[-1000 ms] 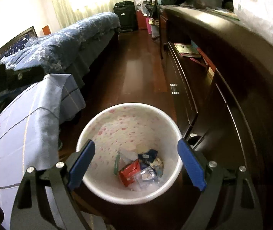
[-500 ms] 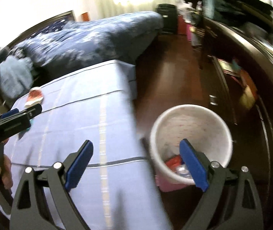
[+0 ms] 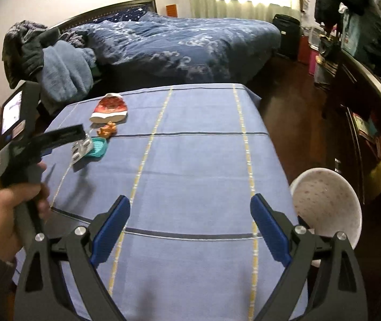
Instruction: Collect trash
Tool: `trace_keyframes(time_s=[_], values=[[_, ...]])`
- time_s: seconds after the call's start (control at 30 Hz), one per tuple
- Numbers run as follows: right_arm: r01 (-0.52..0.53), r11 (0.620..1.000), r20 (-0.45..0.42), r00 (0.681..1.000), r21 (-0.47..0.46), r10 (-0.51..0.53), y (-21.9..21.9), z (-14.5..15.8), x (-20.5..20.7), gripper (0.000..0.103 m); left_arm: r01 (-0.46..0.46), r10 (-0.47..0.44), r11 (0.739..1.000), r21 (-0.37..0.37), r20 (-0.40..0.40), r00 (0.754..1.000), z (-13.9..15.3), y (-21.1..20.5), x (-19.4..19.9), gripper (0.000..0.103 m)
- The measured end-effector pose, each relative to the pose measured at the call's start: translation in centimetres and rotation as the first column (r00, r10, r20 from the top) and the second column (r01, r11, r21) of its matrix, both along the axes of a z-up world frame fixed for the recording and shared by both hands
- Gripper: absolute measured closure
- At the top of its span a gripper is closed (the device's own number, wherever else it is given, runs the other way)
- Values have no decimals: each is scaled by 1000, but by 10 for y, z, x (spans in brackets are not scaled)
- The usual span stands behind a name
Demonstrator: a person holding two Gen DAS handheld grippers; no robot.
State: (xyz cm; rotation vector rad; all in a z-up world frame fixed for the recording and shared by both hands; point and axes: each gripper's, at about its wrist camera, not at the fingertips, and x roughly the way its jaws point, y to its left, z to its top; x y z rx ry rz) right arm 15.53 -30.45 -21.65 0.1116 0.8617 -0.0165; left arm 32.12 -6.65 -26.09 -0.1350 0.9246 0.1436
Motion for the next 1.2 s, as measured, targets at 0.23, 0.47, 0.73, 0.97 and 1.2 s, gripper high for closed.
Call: trace_keyframes(time_s=[0.23,0.47,0.73,0.97,1.2], values=[[-7,1000,-4,1000,-4,7,1,0,5,11,-45,42,998,-50,-59,997,-13,-1,28,10],[1,1000,1,1000,4,-1,-2,2,6,11,-52,51,999,-14,-75,996,-20,-10,31,10],[-4,1000,21,1000,20,3,1,10,3,11,-62,64,997,42,-56,996,-16,-4,24,65],[-79,996,19,997,53,78,28,13,23,11,-62,59,997,-43,-65,996,-14,30,13,99],[-137,987,10,991,85,137,65,11,39,11,-21,15,996,-90,-64,998,-14,55,-5,101]])
